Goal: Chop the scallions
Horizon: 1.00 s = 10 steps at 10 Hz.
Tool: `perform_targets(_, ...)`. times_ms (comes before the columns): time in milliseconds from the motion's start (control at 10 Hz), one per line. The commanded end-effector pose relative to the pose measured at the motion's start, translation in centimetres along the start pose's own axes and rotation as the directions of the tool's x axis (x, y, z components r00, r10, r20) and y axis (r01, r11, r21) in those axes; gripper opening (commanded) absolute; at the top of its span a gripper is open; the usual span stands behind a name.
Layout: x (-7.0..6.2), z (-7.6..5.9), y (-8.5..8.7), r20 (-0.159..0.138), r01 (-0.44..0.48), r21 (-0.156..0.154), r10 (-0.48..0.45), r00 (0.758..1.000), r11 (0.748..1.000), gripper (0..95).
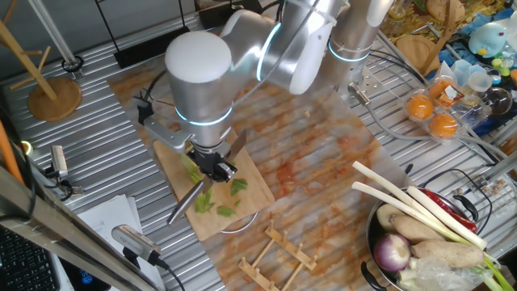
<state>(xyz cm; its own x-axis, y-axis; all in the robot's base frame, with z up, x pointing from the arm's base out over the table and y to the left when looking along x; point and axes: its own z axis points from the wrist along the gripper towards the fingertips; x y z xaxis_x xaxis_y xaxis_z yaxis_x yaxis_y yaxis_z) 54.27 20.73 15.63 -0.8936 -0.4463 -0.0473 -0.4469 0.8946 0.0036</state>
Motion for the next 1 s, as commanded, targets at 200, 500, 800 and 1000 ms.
perform_targets(200,-1.1,-0.3,2.4,0.004,-0.03,-0.035,0.03,1.0,0.999,0.0)
perform_targets(500,-2.1,-0.5,5.5,-0.015,-0.034,-0.05,0.033,0.999,0.998,0.0)
perform_targets(800,-1.9,-1.1,7.4,-0.036,-0.019,-0.063,0.016,0.999,0.998,0.0)
perform_targets(1000,-1.8,-1.3,8.4,-0.044,-0.02,-0.097,0.015,0.999,0.995,0.0)
